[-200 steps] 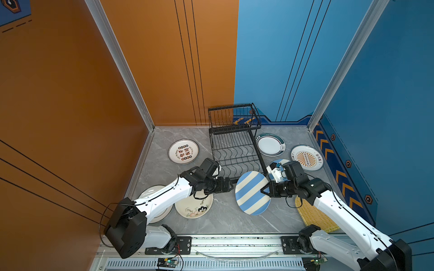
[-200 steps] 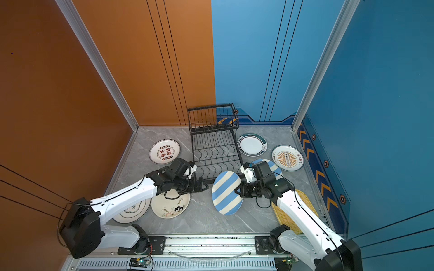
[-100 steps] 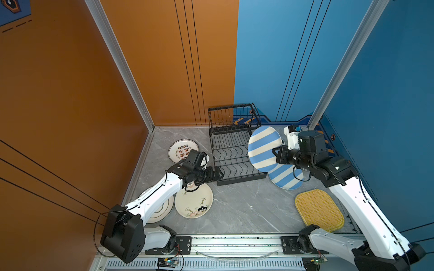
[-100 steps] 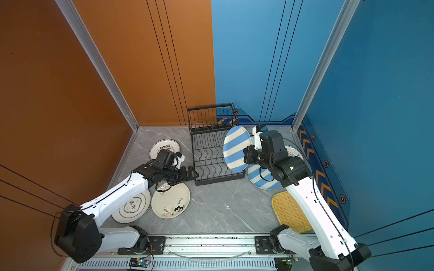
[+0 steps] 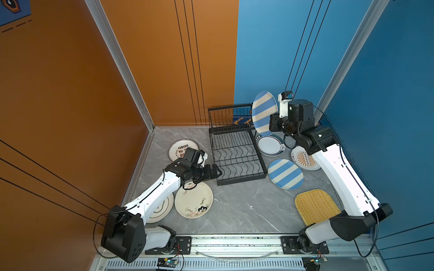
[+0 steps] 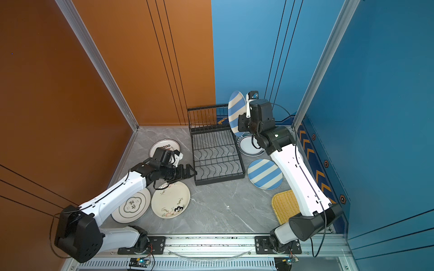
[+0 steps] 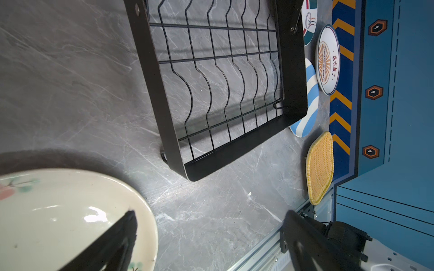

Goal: Load the plates into the dish rack

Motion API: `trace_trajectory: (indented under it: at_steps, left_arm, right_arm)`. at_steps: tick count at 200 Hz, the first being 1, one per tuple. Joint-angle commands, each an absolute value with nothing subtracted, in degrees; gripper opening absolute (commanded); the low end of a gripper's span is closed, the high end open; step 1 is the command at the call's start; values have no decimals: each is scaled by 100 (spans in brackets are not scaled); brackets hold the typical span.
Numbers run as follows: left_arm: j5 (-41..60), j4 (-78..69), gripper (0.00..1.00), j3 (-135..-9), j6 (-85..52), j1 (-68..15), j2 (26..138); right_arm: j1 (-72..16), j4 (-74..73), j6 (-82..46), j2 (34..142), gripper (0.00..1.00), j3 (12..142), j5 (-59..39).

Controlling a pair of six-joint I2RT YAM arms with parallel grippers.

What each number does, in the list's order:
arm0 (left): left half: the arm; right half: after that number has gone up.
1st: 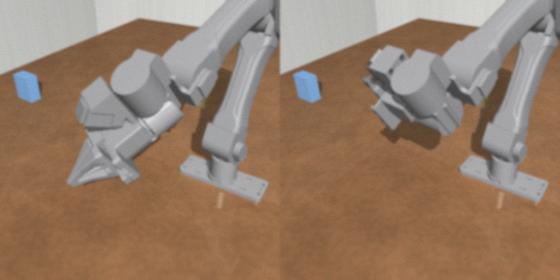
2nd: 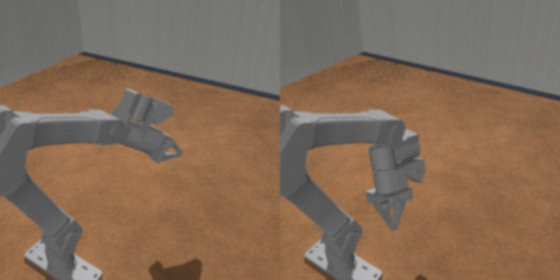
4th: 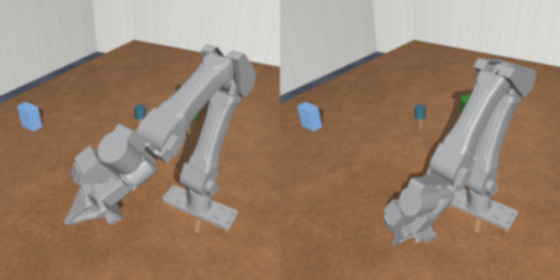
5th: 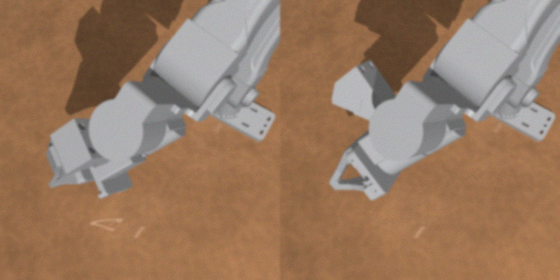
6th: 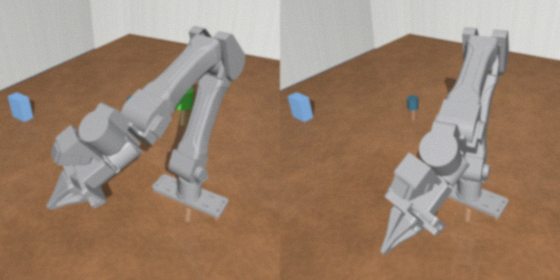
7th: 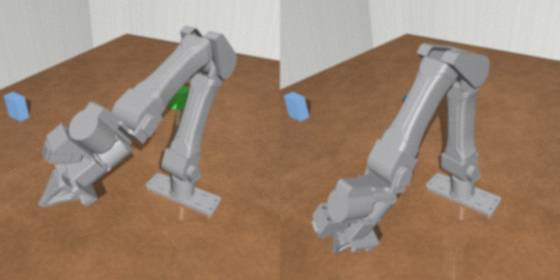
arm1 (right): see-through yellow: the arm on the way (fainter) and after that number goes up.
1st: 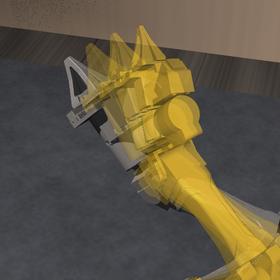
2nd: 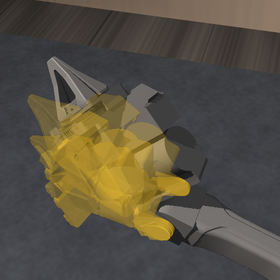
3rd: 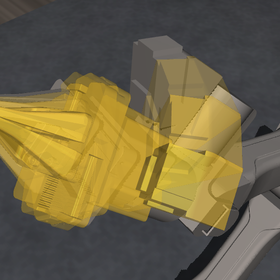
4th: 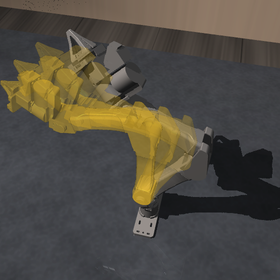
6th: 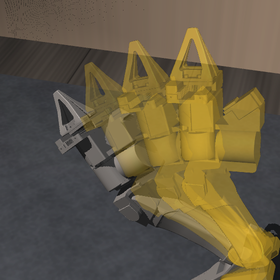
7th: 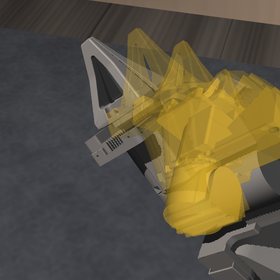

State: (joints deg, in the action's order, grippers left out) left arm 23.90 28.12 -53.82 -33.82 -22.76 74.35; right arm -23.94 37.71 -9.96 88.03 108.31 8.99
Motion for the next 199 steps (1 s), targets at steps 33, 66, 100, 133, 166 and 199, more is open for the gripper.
trace_trajectory:
  at_steps: [33, 66, 100, 133, 166, 199]
  left_arm:
    - [2364, 2699, 98, -5340, -3441, -2232, 7283]
    - [2266, 2607, 98, -5340, -3551, -2284, 7379]
    - [2127, 2568, 98, -5309, -3671, -2325, 7373]
    - [2111, 2538, 98, -5347, -3700, -2336, 7507]
    - [2126, 2484, 98, -5448, -3690, -2333, 7644]
    - [2158, 2405, 98, -5448, -3709, -2338, 7717]
  right_arm:
    - [-2140, 2990, -508, 9568, 0, 11751, 1164]
    - [-2094, 2672, -492, 9923, 0, 11821, 1116]
    - [-2065, 2460, -472, 10199, 0, 11812, 1199]
    - [-2085, 2280, -351, 10430, 0, 11872, 1377]
    - [-2074, 2259, -266, 10631, 0, 11968, 1426]
    - [-2083, 2267, -281, 10779, 0, 11994, 1376]
